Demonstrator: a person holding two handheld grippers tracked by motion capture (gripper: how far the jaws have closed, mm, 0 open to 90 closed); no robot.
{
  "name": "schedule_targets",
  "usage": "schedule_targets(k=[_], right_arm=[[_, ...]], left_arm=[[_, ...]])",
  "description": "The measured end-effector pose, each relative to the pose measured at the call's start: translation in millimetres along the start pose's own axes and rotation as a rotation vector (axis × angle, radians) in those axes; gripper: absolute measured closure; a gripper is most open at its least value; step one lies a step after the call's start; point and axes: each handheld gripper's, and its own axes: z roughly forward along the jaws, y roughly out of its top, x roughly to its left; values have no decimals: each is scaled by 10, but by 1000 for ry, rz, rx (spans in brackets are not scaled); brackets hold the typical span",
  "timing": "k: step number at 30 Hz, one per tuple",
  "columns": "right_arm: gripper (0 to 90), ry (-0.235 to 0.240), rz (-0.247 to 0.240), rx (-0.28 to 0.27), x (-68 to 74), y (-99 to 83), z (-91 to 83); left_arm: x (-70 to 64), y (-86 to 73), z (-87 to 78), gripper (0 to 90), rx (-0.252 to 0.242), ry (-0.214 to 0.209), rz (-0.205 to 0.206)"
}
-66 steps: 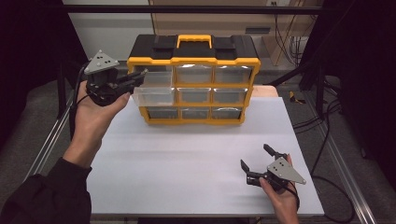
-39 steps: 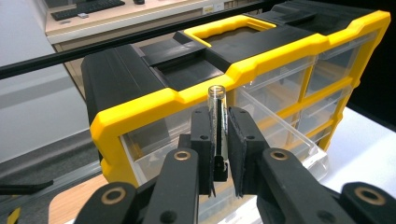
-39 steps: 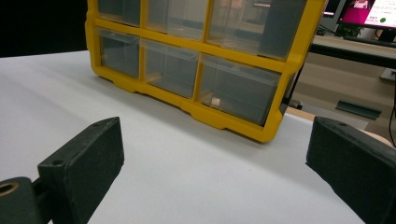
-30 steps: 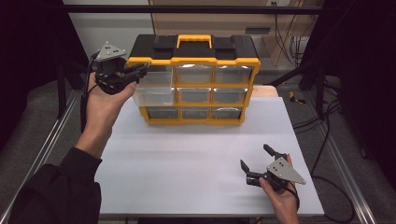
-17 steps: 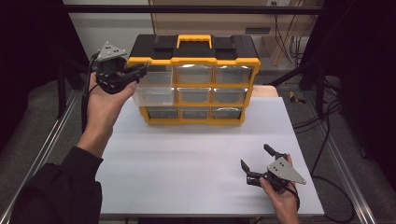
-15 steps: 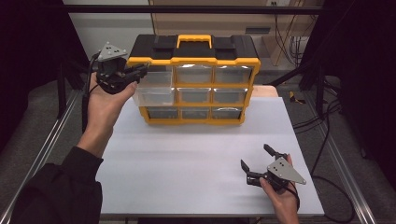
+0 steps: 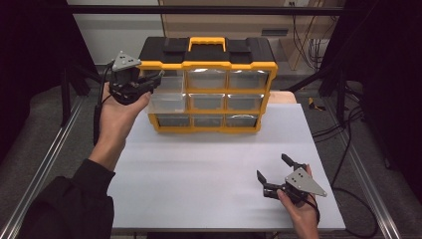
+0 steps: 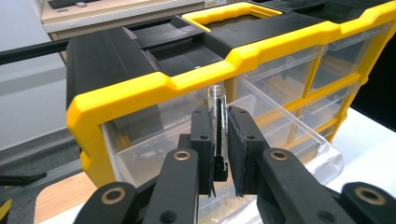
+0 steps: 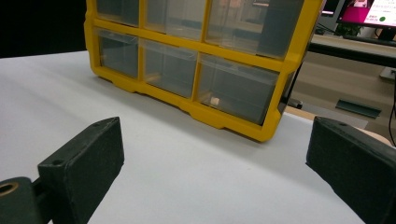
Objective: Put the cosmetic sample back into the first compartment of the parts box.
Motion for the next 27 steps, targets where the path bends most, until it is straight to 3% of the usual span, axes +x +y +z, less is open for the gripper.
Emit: schedule_targets(k=[4, 7, 8, 13, 15, 20, 27], right_arm=[[41, 2, 1, 2, 3, 1, 0], [41, 1, 2, 3, -1, -1, 0], [41, 2, 2, 3, 1, -1, 1], [41, 4, -1, 5, 10, -3, 8], [41, 4, 1, 6, 11, -4, 9], [41, 4, 4, 8, 11, -6, 9], [39, 9, 4, 7, 18, -6, 15]], left_arm=[[-7, -9, -43, 721, -35, 10, 4], [-21, -22, -105, 674, -64, 40, 40], [-35, -33, -127, 646, -68, 40, 29], [-76, -88, -184, 527, -105, 56, 59], [-95, -107, -193, 506, -104, 50, 44], [-106, -113, -182, 469, -108, 47, 48], [-110, -141, -156, 393, -121, 5, 48]])
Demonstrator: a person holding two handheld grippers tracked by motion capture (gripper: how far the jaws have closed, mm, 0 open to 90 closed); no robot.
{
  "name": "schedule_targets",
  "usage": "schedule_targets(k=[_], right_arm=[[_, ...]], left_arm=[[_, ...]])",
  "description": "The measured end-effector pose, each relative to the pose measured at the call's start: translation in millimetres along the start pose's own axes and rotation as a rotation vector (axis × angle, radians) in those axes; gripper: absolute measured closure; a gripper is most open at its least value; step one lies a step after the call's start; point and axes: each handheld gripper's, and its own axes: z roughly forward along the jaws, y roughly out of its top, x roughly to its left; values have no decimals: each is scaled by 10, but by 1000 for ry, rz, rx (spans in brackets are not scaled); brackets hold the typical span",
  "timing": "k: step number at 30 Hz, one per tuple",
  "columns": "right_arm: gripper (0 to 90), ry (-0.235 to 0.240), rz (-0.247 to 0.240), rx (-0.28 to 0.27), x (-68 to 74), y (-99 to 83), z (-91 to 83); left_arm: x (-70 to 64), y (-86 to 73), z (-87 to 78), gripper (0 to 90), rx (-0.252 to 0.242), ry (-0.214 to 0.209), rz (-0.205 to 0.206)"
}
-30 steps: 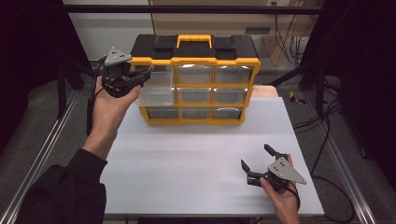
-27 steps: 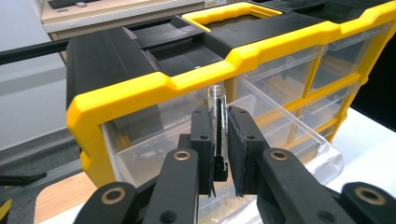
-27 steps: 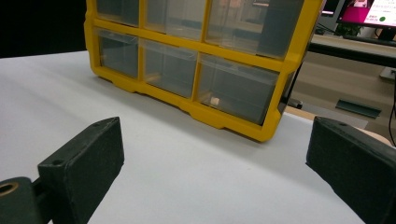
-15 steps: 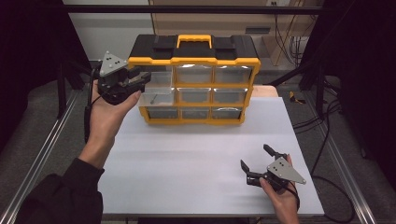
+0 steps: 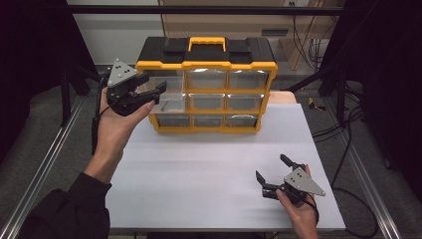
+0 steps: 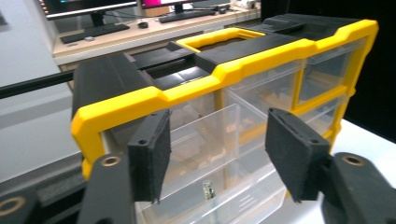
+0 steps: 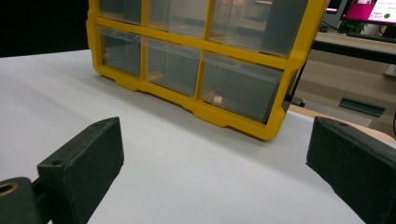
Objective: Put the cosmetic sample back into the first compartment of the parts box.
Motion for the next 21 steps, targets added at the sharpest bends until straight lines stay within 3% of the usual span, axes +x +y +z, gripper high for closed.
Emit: schedule_targets(k=[13, 21], right_arm=[[38, -1, 6, 1, 4, 2, 3], [38, 0, 3, 2, 5, 0, 4]], left_arm=[[-15, -57, 6, 155, -54, -21, -18], [-48, -92, -43, 80, -61, -25, -20]])
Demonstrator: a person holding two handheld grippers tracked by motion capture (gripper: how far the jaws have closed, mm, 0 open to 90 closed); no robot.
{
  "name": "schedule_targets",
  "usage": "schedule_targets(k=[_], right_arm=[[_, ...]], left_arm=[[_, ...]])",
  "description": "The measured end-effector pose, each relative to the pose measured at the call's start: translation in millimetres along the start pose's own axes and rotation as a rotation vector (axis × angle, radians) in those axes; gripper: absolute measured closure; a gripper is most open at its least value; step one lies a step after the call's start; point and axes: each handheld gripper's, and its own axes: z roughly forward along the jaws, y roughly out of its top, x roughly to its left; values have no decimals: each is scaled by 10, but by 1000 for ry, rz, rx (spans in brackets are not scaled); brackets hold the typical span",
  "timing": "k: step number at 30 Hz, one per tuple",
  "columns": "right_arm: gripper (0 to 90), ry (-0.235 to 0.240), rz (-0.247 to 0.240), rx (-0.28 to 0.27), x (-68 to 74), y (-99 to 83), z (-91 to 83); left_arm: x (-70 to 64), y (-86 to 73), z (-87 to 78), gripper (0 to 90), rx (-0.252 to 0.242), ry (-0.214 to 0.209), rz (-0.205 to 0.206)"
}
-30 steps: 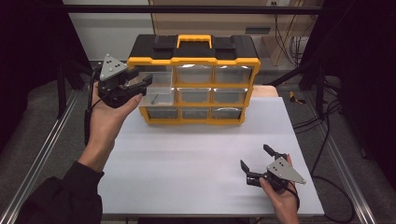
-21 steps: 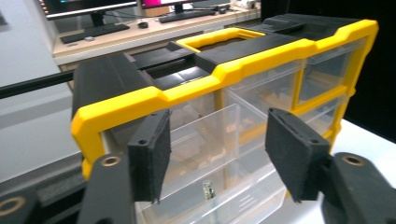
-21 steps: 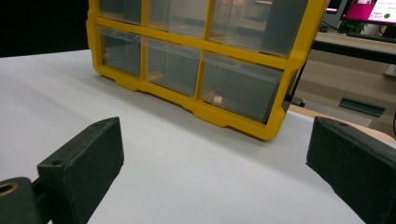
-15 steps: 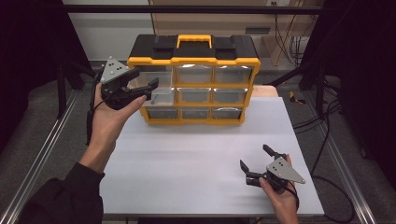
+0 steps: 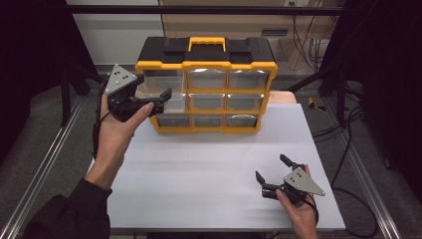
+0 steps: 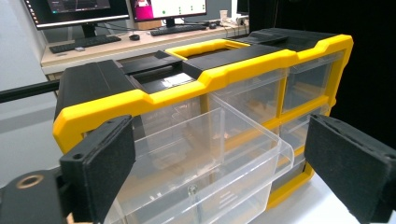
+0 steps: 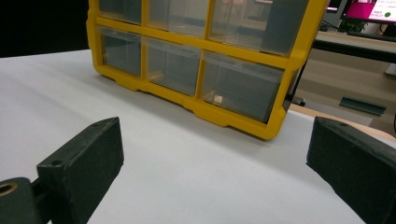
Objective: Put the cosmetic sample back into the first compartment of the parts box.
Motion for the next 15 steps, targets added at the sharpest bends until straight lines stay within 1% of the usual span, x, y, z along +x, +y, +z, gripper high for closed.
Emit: schedule_targets(k=[6, 8, 10, 11, 15], right_arm=[[38, 1, 3, 1, -2, -1, -2], [38, 1, 4, 1, -2, -1, -4], [38, 1, 4, 1, -3, -1, -3], [38, 1, 4, 1, -2, -1, -3], [37, 2, 2, 3, 6, -1, 0]], left_arm=[[-21, -35, -87, 65, -50, 17, 3], [-31, -74, -125, 60, -55, 18, 13], [-34, -111, -161, 60, -61, 23, 1], [-31, -134, -186, 60, -80, 31, 2], [-58, -197, -288, 56, -107, 38, 3]])
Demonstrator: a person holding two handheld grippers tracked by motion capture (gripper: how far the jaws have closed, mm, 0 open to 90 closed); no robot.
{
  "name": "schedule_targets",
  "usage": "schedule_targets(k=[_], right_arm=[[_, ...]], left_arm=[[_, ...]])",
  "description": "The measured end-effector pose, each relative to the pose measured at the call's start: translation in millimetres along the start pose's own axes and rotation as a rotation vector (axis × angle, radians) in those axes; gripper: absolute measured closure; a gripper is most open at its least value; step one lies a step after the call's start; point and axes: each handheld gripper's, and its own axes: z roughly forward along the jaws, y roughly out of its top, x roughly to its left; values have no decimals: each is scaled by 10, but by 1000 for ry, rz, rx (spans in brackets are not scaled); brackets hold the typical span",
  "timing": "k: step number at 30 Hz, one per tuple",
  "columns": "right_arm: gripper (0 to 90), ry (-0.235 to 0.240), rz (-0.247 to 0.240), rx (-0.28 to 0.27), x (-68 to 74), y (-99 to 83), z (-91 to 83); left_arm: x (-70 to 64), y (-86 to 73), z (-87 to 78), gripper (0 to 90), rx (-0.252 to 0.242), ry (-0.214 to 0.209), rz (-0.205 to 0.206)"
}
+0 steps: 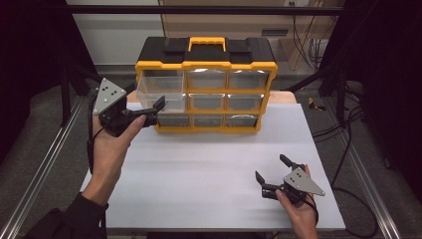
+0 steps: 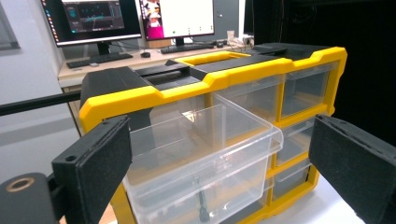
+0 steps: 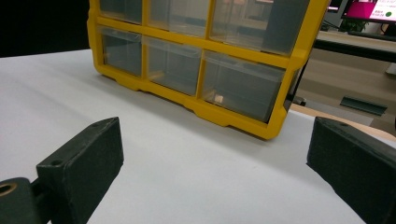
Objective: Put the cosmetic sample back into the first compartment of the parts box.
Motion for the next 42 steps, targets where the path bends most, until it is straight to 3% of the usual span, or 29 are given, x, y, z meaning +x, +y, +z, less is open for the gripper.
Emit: schedule_targets(k=[11, 12, 17, 42], right_arm=[[37, -3, 2, -2, 3, 1, -6], [37, -3, 2, -2, 1, 0, -5], [37, -2, -2, 0, 5, -1, -1], [38, -7, 5, -4, -15, -1, -18]], left_arm=[[-1, -162, -186, 52, -20, -2, 0], [-10, -198, -197, 52, -12, -3, -17], [-17, -269, -207, 51, -13, -6, -7], [-212, -615, -219, 55, -5, -50, -42]])
